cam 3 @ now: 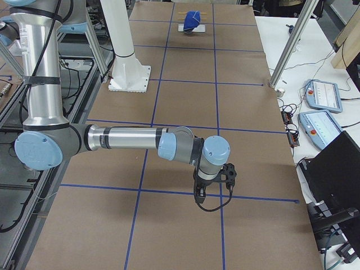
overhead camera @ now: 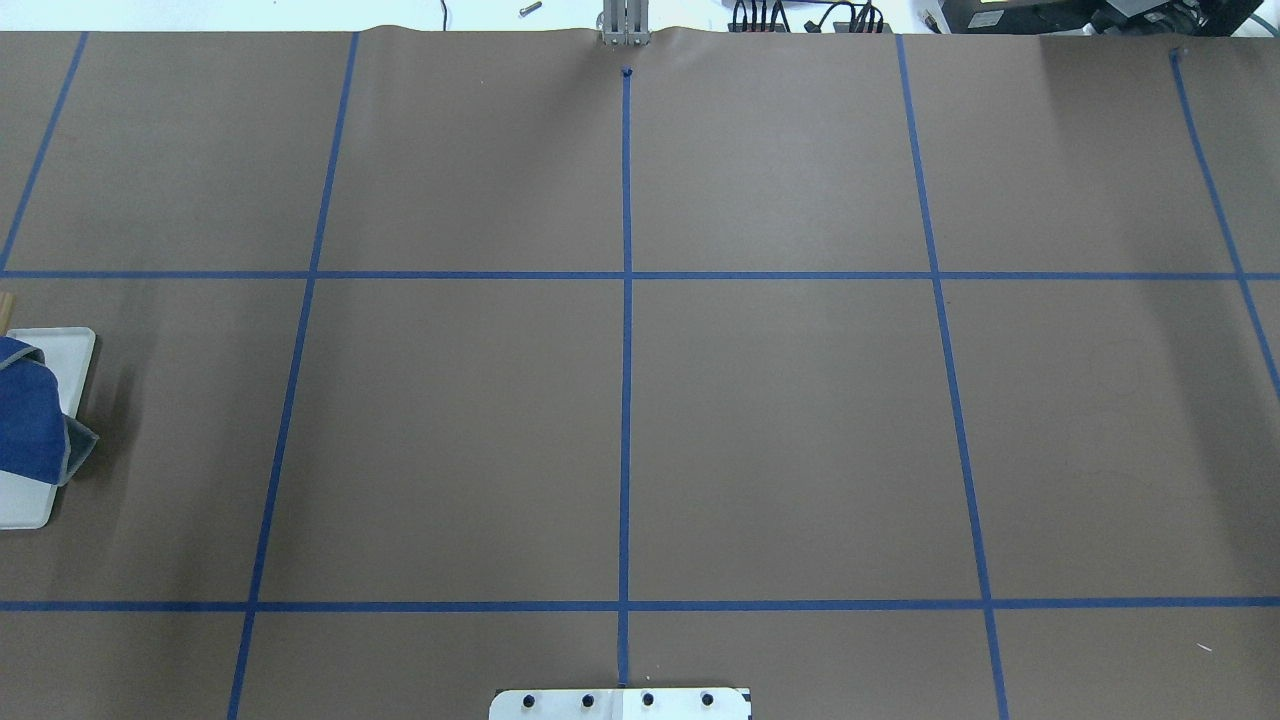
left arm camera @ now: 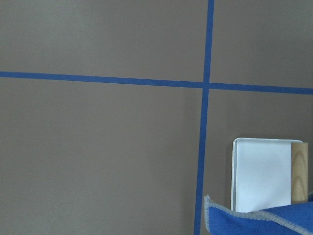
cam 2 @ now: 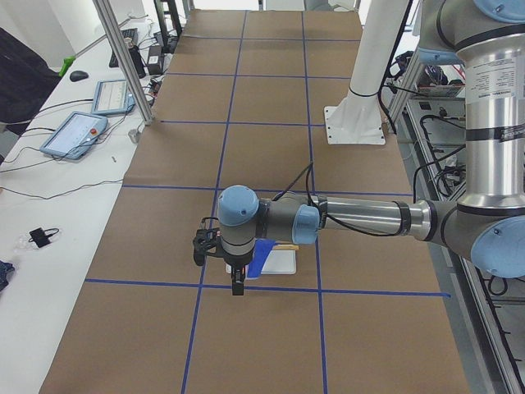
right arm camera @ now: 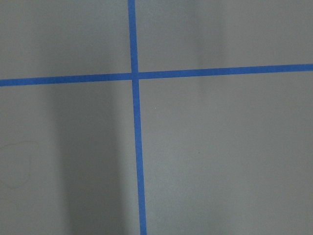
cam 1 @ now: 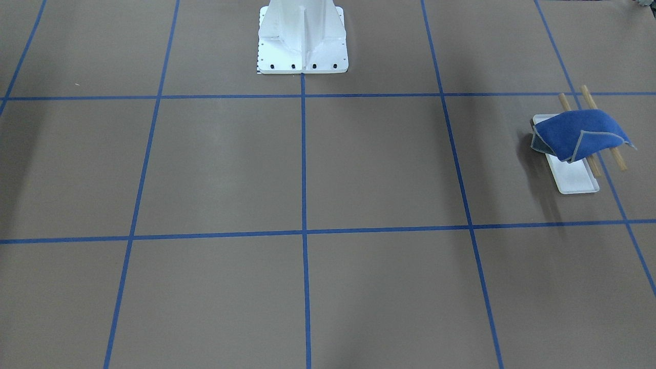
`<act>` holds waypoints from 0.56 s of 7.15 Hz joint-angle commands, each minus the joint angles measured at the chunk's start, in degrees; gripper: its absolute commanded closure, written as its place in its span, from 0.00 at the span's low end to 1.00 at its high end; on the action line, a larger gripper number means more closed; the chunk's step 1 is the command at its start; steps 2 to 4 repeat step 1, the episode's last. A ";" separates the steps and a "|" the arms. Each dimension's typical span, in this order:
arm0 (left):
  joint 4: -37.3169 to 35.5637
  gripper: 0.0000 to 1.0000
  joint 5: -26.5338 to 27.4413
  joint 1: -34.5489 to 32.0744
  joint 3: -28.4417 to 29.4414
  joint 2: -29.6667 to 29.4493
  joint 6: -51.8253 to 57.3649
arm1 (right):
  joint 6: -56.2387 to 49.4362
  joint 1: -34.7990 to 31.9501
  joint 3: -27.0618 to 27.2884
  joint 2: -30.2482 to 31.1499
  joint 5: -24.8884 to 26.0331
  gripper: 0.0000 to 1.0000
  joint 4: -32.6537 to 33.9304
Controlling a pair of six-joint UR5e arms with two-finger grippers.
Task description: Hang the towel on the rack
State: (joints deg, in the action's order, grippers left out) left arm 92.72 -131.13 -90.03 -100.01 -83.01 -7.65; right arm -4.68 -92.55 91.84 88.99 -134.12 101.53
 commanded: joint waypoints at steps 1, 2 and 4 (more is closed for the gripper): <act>0.00 0.01 -0.01 0.03 -0.53 -0.04 0.09 | 0.28 0.00 0.53 -0.14 0.00 0.00 -0.02; 0.00 0.01 -0.01 0.03 -0.53 -0.04 0.09 | 0.28 0.00 0.53 -0.14 0.00 0.00 -0.02; 0.00 0.01 -0.01 0.03 -0.53 -0.04 0.09 | 0.28 0.00 0.53 -0.14 0.00 0.00 -0.02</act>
